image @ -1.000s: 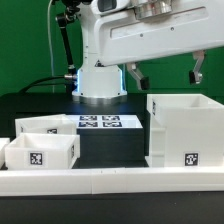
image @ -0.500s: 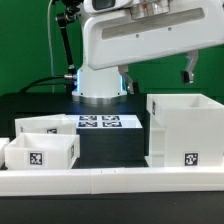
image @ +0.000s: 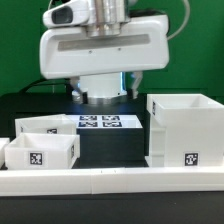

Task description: Assemble drawer

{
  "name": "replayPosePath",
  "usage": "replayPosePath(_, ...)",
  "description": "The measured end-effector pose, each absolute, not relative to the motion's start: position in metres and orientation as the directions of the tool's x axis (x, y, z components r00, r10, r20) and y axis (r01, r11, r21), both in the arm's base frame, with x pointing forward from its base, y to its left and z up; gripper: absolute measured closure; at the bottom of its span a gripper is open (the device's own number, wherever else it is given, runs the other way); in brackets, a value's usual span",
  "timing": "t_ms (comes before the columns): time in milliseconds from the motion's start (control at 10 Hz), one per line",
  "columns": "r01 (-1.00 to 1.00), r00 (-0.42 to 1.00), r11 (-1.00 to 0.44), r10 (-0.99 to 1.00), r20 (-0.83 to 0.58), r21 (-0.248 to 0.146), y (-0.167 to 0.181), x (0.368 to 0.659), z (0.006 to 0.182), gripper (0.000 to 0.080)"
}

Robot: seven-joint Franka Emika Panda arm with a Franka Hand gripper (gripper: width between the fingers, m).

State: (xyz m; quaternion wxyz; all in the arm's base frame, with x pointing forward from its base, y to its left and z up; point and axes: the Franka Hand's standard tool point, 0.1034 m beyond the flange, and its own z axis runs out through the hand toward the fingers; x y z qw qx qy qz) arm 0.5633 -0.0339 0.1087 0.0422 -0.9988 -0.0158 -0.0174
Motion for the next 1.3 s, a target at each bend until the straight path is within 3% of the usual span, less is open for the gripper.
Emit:
replayPosePath(300, 0.029, 0.999, -0.996, 0.026, 0.035, -0.085, -0.032, 0.564, 0.108, 0.0151)
replayPosePath(500, -0.002, 1.000, -0.997, -0.004, 0.020, -0.079, -0.049, 0.559, 0.103, 0.0151)
replayPosePath(700, -0.073, 0.997, -0.996, -0.073, -0.006, -0.056, -0.071, 0.551, 0.081, 0.0151)
replayPosePath(1300, -0.077, 0.997, -0.997, -0.077, -0.011, -0.015, -0.082, 0.546, 0.029, 0.0151)
